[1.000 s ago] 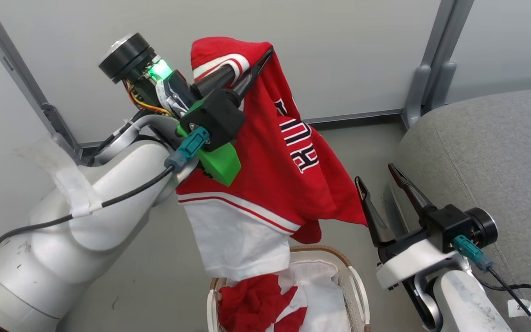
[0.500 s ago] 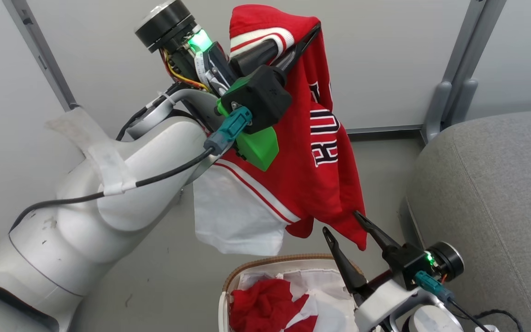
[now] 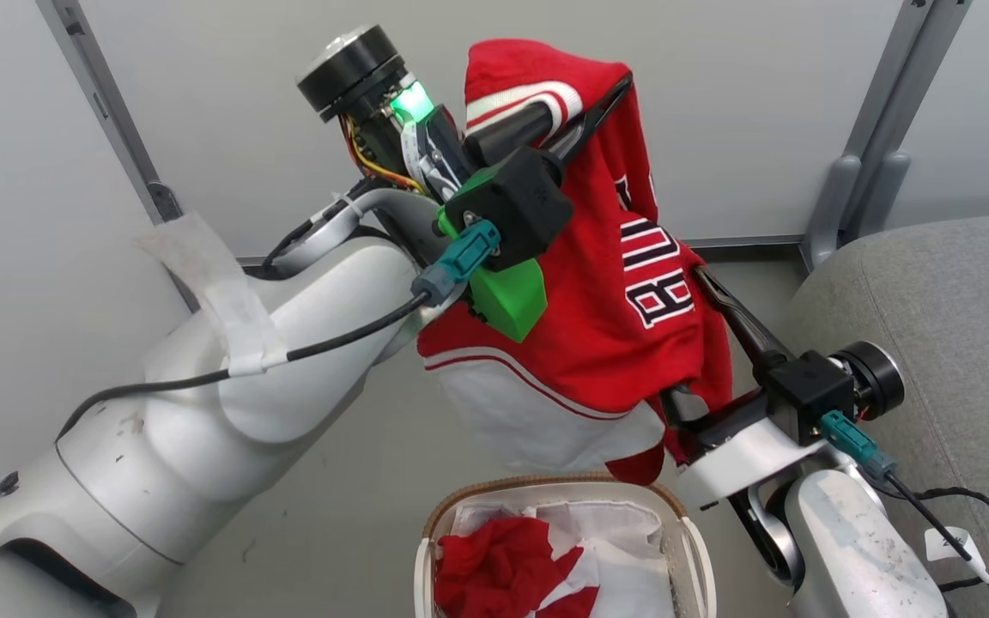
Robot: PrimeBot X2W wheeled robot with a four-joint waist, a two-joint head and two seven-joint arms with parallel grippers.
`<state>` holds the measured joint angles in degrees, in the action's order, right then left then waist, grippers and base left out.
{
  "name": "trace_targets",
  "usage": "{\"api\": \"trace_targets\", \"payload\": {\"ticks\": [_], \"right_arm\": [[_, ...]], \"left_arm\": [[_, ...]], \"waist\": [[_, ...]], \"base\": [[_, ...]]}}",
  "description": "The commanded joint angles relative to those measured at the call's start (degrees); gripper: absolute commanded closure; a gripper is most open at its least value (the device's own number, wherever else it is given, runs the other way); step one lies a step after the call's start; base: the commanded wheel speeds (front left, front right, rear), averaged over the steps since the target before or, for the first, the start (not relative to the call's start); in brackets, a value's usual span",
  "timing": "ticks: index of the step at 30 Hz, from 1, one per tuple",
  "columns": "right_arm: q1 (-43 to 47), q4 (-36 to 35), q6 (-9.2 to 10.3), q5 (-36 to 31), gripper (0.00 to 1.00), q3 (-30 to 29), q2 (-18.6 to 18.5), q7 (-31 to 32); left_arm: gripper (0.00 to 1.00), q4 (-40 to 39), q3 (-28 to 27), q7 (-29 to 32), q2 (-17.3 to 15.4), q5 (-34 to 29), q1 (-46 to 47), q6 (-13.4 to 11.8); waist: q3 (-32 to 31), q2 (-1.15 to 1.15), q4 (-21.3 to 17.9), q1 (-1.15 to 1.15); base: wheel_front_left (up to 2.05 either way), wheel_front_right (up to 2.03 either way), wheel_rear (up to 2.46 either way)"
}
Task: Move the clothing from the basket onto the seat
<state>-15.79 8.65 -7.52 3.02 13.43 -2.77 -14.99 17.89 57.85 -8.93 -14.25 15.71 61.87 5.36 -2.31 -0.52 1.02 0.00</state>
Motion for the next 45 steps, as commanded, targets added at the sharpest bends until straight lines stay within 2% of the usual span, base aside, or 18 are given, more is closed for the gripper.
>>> {"api": "trace_targets", "payload": {"ticks": [1, 2, 3, 4, 5, 9, 10, 11, 12, 13, 14, 21, 25, 34, 45], "right_arm": [[-0.6, 0.2, 0.06, -0.1, 0.0, -0.1, -0.2, -0.3], [-1.1, 0.5, 0.06, 0.3, 0.61, -0.5, -0.2, -0.3], [-1.5, 0.6, 0.06, 0.5, 0.67, -0.7, -0.3, -0.3], [-1.7, 1.0, 0.06, 0.6, 0.96, -0.8, -0.2, -0.3], [-1.9, 1.2, 0.06, 0.9, 1.0, -1.0, -0.2, -0.3], [-2.7, 1.9, 0.06, 1.3, 1.0, -1.5, -0.2, -0.3], [-2.9, 2.1, 0.06, 1.3, 1.0, -1.6, -0.2, -0.3], [-2.9, 2.1, 0.06, 1.4, 1.0, -1.8, -0.2, -0.3], [-2.9, 1.9, 0.06, 1.4, 1.0, -1.9, -0.2, -0.3], [-3.0, 1.8, 0.06, 1.2, 1.0, -2.2, -0.2, -0.3], [-3.1, 1.8, 0.06, 1.0, 1.0, -2.5, -0.2, -0.3], [-3.9, 1.3, 0.06, -0.9, 1.0, -6.8, -0.2, -0.3], [-4.5, 0.9, 0.06, -2.0, 1.0, -9.3, -0.2, -0.3], [-3.1, 0.2, 0.06, -4.7, 1.0, -13.6, -0.2, -0.3], [-3.1, 0.8, 0.06, -4.6, 1.0, -15.9, -0.2, -0.3]], "left_arm": [[1.0, 0.4, 0.3, -0.4, 0.1, 0.7, -1.3, -0.1], [1.0, 0.5, 0.5, -0.5, 0.2, 1.2, -2.1, 0.0], [1.0, 0.7, 0.5, -0.6, 0.2, 1.6, -2.6, 0.1], [1.0, 0.9, 0.5, -0.8, 0.2, 2.0, -3.1, 0.0], [1.0, 1.0, 0.3, -1.0, 0.2, 2.6, -3.8, -0.2], [1.0, 2.2, -0.9, -2.5, 0.4, 5.7, -7.5, -0.9], [0.96, 2.5, -1.1, -3.0, 0.3, 6.3, -8.6, -1.2], [0.73, 2.8, -1.2, -3.4, 0.3, 6.9, -9.7, -1.5], [0.56, 3.1, -1.5, -3.9, 0.4, 7.7, -11.2, -1.9], [0.19, 3.3, -1.7, -4.3, 0.5, 8.2, -12.4, -2.1], [0.0, 3.5, -2.0, -4.8, 0.6, 8.8, -13.8, -2.4], [0.0, 5.1, -5.7, -6.3, 1.0, 11.7, -24.4, -4.5], [0.0, 4.6, -9.0, -6.3, 1.7, 11.4, -29.8, -4.7], [0.0, 3.4, -16.1, -6.3, 4.6, 8.4, -40.5, -2.3], [0.0, 2.4, -21.9, -6.3, 7.8, 2.6, -45.6, 0.1]], "waist": [[0.1, 0.52, -0.1, 0.0], [0.1, 0.52, -0.2, 0.0], [0.1, 0.52, -0.2, 0.0], [0.2, 0.52, -0.3, 0.0], [0.2, 0.52, -0.3, 0.0], [0.5, 0.52, -0.6, 0.0], [0.6, 0.52, -0.7, 0.0], [0.7, 0.52, -0.8, 0.0], [0.8, 0.52, -0.9, 0.0], [0.9, 0.52, -0.9, 0.0], [1.0, 0.52, -1.0, 0.0], [2.3, 0.52, -0.6, 0.0], [2.9, 0.52, -0.6, 0.0], [3.7, 0.52, -0.8, 0.0], [4.9, 0.52, -2.7, 0.0]], "base": [[0.0, 0.0, 0.0], [0.0, 0.0, 0.0], [0.0, 0.0, 0.0], [0.0, 0.0, 0.0], [0.0, 0.0, 0.0], [0.0, 0.0, 0.0], [0.0, 0.0, 0.0], [0.0, 0.0, 0.0], [0.0, 0.0, 0.0], [0.0, 0.0, 0.0], [0.0, 0.0, 0.0], [0.0, 0.0, 0.0], [0.0, 0.0, 0.0], [0.0, 0.0, 0.0], [0.0, 0.0, 0.0]]}}
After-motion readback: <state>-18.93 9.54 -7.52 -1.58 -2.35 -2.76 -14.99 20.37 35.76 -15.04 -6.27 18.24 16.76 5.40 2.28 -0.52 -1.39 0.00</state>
